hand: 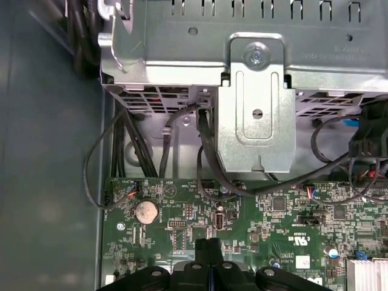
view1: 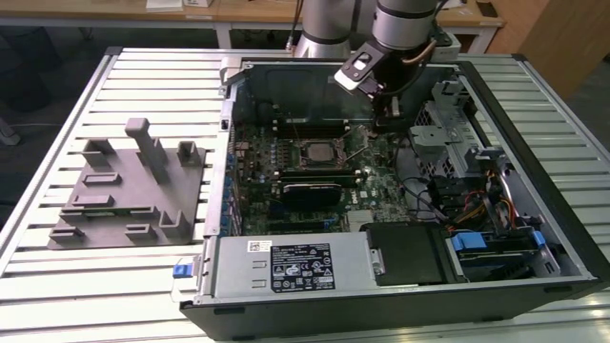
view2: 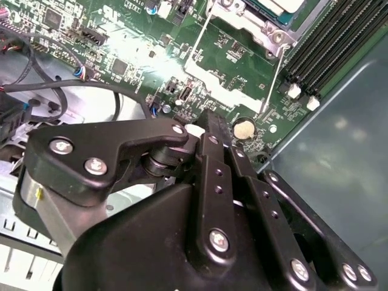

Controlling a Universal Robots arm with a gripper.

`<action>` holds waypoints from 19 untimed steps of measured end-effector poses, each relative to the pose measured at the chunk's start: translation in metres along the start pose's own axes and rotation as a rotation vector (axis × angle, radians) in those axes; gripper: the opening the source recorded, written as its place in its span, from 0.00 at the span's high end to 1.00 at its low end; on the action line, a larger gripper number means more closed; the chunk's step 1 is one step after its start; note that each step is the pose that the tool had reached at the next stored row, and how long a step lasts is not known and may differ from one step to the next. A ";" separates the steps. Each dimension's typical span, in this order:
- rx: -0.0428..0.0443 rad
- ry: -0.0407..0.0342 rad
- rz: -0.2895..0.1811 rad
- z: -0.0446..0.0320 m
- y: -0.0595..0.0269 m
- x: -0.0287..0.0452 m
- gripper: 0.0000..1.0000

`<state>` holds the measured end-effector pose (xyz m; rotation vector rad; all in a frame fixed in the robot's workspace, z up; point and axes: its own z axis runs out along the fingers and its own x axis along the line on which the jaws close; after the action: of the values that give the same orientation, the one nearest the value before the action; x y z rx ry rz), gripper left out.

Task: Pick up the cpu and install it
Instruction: 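Close the cpu cover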

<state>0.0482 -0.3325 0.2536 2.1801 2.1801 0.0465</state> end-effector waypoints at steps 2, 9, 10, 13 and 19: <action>0.0002 0.0000 0.000 0.0029 -0.0001 0.0001 0.89; 0.0071 0.0001 0.000 0.0149 -0.0008 0.0003 0.89; 0.0090 0.0001 0.000 0.0161 -0.0008 0.0003 0.89; 0.0103 -0.0003 0.000 0.0167 -0.0009 0.0003 0.89; 0.0103 0.0000 0.000 0.0168 -0.0037 0.0004 0.89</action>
<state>0.0455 -0.3324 0.2366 2.1852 2.1855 0.0354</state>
